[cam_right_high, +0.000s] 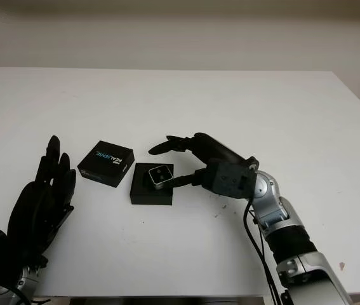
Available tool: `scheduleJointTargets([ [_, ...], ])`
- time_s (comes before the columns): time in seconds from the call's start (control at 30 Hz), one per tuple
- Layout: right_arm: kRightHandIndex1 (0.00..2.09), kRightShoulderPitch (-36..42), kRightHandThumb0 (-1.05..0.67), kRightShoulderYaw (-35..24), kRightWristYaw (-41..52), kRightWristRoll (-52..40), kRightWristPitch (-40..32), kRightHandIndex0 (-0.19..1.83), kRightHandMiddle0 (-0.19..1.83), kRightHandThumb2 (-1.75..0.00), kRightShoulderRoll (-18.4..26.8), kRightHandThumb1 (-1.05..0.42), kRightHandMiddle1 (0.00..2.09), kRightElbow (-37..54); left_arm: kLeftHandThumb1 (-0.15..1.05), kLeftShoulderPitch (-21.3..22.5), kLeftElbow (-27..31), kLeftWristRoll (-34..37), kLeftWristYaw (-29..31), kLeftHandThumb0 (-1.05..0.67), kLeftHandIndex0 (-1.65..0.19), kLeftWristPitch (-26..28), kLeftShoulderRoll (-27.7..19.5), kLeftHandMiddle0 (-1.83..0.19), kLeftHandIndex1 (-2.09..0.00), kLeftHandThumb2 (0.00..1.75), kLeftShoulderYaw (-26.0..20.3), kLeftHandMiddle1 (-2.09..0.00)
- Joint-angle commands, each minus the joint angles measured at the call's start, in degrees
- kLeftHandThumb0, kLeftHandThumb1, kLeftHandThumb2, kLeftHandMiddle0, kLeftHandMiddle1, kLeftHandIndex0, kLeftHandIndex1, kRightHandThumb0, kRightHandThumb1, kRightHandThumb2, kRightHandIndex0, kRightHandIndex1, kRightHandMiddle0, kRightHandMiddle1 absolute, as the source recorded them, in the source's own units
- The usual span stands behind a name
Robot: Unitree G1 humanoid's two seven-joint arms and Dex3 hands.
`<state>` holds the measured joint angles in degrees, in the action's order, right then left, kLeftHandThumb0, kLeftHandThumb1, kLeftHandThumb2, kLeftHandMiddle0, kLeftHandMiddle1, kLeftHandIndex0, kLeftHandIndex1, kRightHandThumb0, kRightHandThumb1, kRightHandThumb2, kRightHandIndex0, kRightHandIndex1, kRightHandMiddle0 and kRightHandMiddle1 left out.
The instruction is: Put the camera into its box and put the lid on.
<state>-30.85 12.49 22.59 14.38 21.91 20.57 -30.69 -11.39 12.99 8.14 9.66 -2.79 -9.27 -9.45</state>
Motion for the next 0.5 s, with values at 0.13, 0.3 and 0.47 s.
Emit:
scheduleJointTargets([
  [0.13,0.08,-0.15,-0.52,0.06,0.61,-0.47,2.23,0.29,0.32,-0.05,0.10,-0.84,0.88,-2.24,1.05,-0.07,0.02,0.22,0.22,-0.77,0.19,-0.87,-0.08,0.19,0.00,0.46,-0.32,0.00],
  [0.3,0.08,0.01,-0.51,0.28,0.91,0.21,1.92,0.28,0.33,-0.05,0.45,-0.85,0.89,-2.12,1.05,-0.09,0.24,0.06,-0.01,-0.78,0.19,-0.42,-0.05,0.19,0.00,0.46,-0.20,0.00],
  [0.47,0.08,0.40,-0.49,0.25,1.05,0.09,1.56,0.30,0.39,-0.06,0.17,-0.85,0.94,-1.94,1.05,-0.09,0.33,0.19,0.01,-0.77,0.19,-0.56,-0.03,0.19,0.00,0.46,-0.16,0.00],
])
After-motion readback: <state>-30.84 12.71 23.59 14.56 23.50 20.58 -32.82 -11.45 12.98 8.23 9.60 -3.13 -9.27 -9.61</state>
